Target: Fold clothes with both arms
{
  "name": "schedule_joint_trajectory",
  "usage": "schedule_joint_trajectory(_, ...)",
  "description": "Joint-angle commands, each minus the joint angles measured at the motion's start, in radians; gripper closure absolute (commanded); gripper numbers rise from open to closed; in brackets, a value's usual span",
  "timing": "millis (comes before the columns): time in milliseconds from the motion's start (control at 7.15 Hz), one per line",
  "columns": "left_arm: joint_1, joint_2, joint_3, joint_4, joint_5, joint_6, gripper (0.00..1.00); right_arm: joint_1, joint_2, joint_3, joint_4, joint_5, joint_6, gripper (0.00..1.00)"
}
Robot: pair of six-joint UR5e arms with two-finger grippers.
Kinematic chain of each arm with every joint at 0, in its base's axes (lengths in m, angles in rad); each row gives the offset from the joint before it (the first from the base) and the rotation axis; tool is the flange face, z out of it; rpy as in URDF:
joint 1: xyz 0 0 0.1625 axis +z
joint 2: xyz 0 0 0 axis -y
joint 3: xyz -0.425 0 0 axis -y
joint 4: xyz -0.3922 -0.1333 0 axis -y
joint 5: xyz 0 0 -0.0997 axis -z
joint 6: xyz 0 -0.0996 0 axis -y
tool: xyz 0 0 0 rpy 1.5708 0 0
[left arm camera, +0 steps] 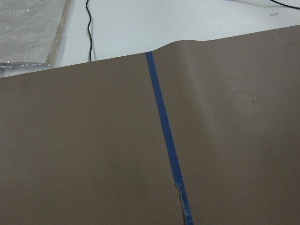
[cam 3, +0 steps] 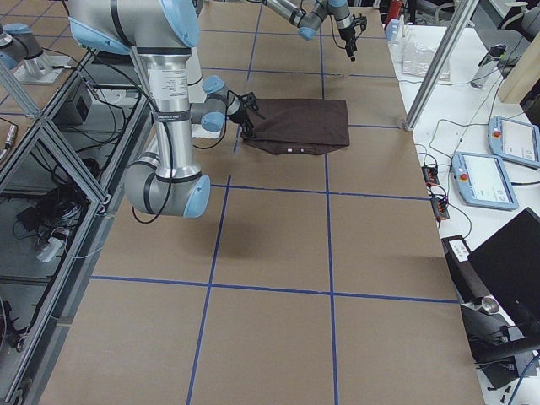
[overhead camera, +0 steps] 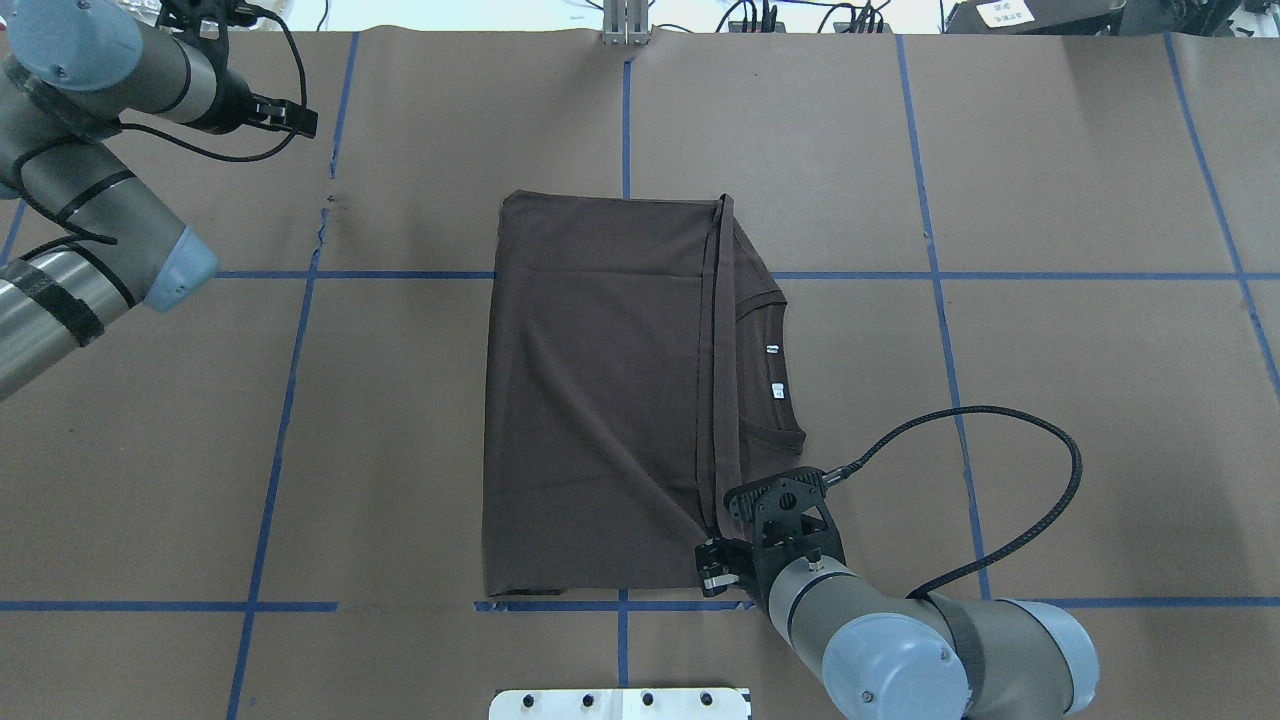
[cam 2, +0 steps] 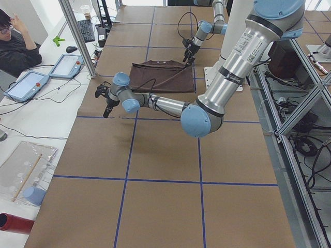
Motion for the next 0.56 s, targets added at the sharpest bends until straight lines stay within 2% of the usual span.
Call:
schedule_joint_trajectory(0,0.001,0.003,-0.003,-0.001,0.000,-0.015,0.00,-0.008,-0.009,0.002,-0.002,0.019,-0.018,0.64)
schedule_joint_trajectory(420,0.001,0.005,-0.002,-0.001,0.000,-0.016,0.00,-0.036,0.000,-0.001,-0.002,0.019,-0.018,0.65)
